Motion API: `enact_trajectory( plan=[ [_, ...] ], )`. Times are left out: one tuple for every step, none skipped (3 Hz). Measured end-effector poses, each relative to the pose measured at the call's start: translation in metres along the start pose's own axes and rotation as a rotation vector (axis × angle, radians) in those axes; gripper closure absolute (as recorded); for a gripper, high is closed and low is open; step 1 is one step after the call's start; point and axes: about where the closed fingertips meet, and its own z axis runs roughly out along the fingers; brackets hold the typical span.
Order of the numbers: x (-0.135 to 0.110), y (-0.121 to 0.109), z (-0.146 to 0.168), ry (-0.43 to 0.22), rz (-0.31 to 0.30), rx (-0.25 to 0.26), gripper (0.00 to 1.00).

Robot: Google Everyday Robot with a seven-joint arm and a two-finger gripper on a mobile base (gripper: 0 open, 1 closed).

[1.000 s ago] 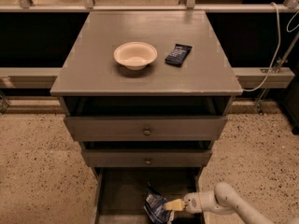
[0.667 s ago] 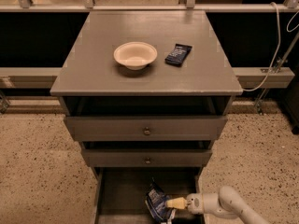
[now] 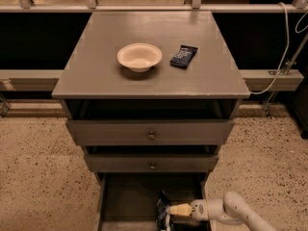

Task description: Place blue chip bag into bottom drawer

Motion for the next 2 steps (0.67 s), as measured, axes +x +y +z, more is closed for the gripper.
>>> enact_trajectory(
  plan=[
    [-0.0009,-0.0006,0.0025,-0.003,0.002,0.004,0.0],
    [-0.0009,-0.0006,0.0025,-0.003,0.002,0.004,0.0]
  ],
)
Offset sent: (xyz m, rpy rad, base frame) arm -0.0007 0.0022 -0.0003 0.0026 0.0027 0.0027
